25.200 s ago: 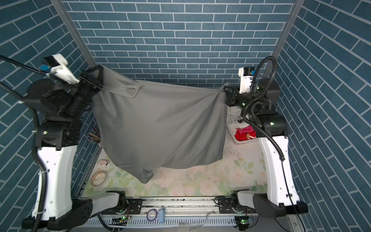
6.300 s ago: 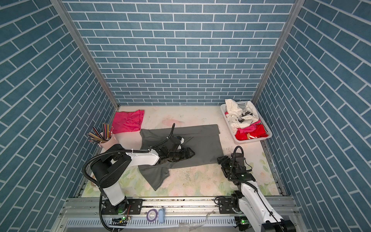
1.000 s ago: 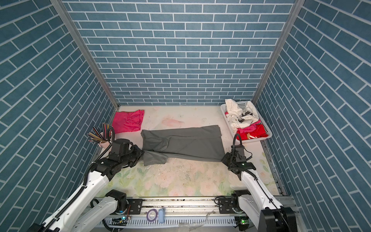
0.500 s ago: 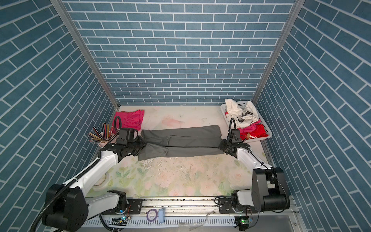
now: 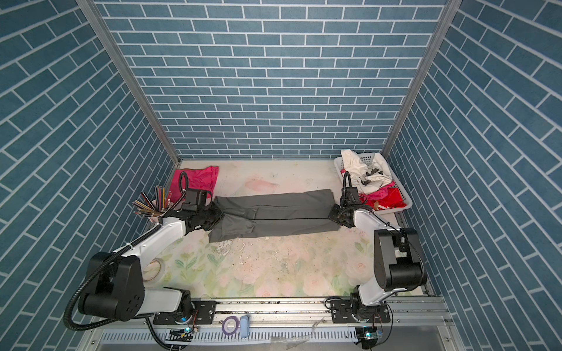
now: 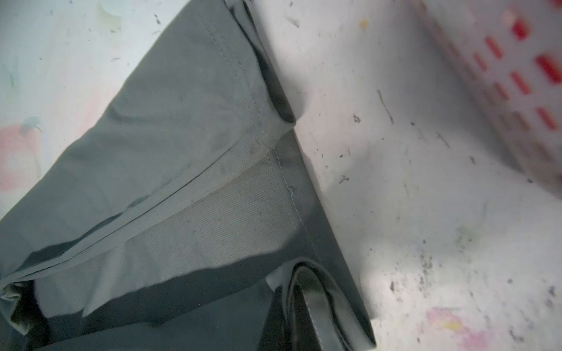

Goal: Fold and stack the t-shirts

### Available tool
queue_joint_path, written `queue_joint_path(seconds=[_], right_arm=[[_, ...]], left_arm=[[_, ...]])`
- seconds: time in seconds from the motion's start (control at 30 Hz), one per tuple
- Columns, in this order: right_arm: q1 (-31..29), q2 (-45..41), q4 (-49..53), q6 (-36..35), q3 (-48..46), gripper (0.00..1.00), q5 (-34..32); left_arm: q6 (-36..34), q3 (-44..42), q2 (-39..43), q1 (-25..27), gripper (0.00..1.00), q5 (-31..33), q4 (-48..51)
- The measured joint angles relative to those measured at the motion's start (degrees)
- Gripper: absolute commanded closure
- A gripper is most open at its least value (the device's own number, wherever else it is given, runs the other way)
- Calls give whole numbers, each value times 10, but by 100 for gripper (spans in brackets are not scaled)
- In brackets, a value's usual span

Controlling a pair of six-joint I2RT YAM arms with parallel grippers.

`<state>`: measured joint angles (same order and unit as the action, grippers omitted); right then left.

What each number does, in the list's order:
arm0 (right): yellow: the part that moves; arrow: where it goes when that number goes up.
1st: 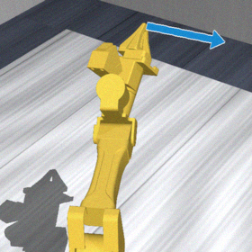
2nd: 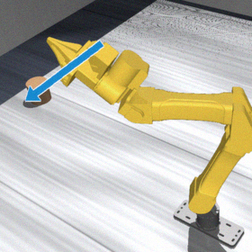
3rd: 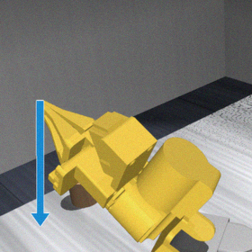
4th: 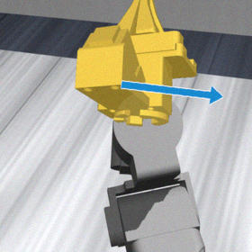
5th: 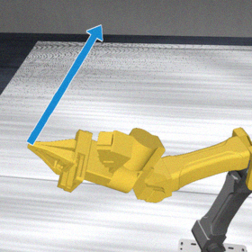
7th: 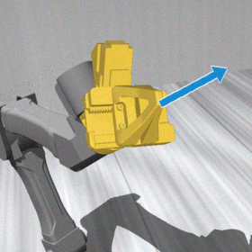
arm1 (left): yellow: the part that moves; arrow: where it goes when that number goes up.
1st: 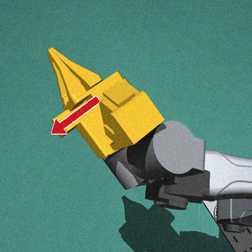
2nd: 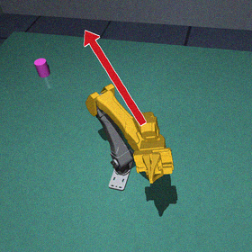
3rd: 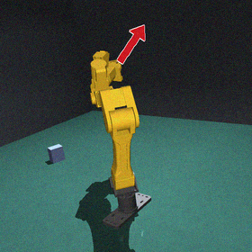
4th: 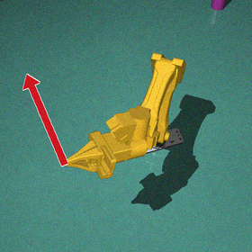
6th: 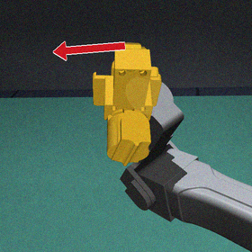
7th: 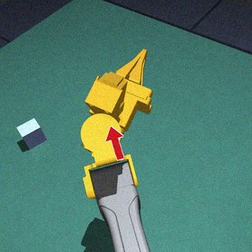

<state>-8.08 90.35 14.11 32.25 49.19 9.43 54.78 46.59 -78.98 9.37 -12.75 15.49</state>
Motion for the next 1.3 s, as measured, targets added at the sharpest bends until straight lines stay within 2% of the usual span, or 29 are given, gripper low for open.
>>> queue_joint_path(seconds=[0.1, 0.37, 0.53, 0.57, 0.63, 0.8, 0.93, 1.23, 1.3], right_arm=[[0, 20, 0, -10, 10, 85, 7], [0, 35, 1, -22, 32, 54, 25], [1, 2, 9, -23, 29, 35, 26], [1, -14, 10, -24, 24, 35, 25], [1, -43, 13, -25, 12, 35, 23], [6, -101, 14, -26, -45, 43, 13], [19, -99, 20, -26, -76, 51, 13], [22, -75, -14, -41, -78, 73, 7], [21, -70, -20, -41, -79, 74, 7]], left_arm=[[-5, 9, -9, 0, 100, 0, -2], [-15, 12, -24, -2, 100, 0, -12], [-19, 12, -26, -8, 100, 0, -13], [-19, 12, -27, -9, 100, 0, -13], [-21, 14, -29, -10, 100, 0, -12], [-24, 20, -33, -12, 100, -4, -18], [-26, 20, -37, -12, 100, -9, -24], [-26, 20, -40, -13, 100, -17, -28], [-26, 20, -40, -13, 100, -17, -30]])
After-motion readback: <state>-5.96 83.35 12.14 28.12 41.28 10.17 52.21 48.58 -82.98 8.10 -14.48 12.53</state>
